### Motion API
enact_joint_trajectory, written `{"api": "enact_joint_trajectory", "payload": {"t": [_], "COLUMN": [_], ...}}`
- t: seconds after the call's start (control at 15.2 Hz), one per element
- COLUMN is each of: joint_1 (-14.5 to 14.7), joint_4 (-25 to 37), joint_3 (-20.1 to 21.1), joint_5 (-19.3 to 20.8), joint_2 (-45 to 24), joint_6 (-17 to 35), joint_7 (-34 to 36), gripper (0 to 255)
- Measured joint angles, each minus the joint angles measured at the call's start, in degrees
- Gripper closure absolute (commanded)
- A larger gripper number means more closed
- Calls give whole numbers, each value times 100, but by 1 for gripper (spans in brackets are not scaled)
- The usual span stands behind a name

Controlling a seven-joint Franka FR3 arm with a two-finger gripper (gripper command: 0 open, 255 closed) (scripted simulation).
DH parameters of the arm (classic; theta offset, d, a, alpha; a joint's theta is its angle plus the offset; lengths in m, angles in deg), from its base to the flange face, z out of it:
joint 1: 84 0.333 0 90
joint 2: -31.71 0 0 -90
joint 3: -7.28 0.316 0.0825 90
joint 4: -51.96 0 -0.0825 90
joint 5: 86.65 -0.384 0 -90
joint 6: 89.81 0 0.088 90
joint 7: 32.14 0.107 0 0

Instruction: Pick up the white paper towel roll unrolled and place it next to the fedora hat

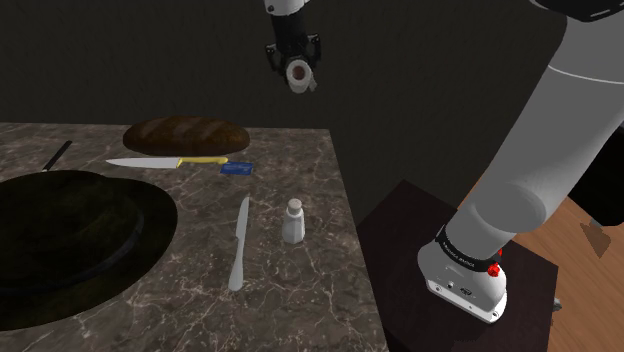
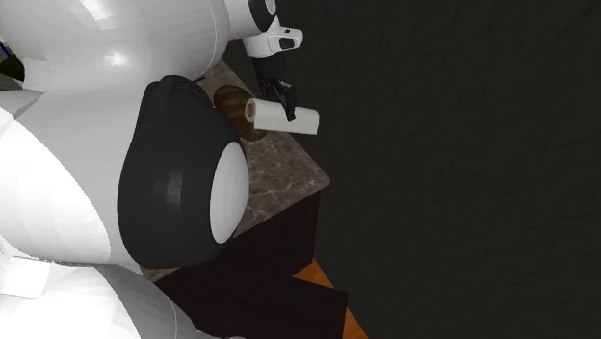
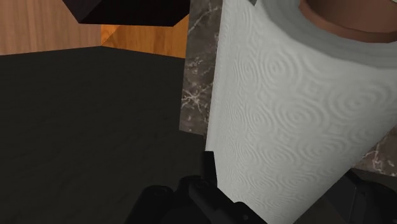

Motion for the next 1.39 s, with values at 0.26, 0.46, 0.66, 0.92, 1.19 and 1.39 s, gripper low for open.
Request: {"api": "enact_joint_trajectory", "payload": {"t": [0.26, 0.46, 0.66, 0.92, 1.19, 1.39], "joint_1": [76, 246, 408, 696, 949, 1151], "joint_4": [32, -193, -360, -495, -565, -543], "joint_3": [67, 223, 379, 663, 919, 1127], "joint_5": [-42, -132, -224, -357, -482, -568], "joint_2": [111, 325, 498, 618, 706, 706], "joint_6": [-168, -215, -274, -359, -453, -534], "joint_7": [101, 402, 699, 1239, 1721, 2111], "gripper": [255, 255, 255, 255, 255, 255]}}
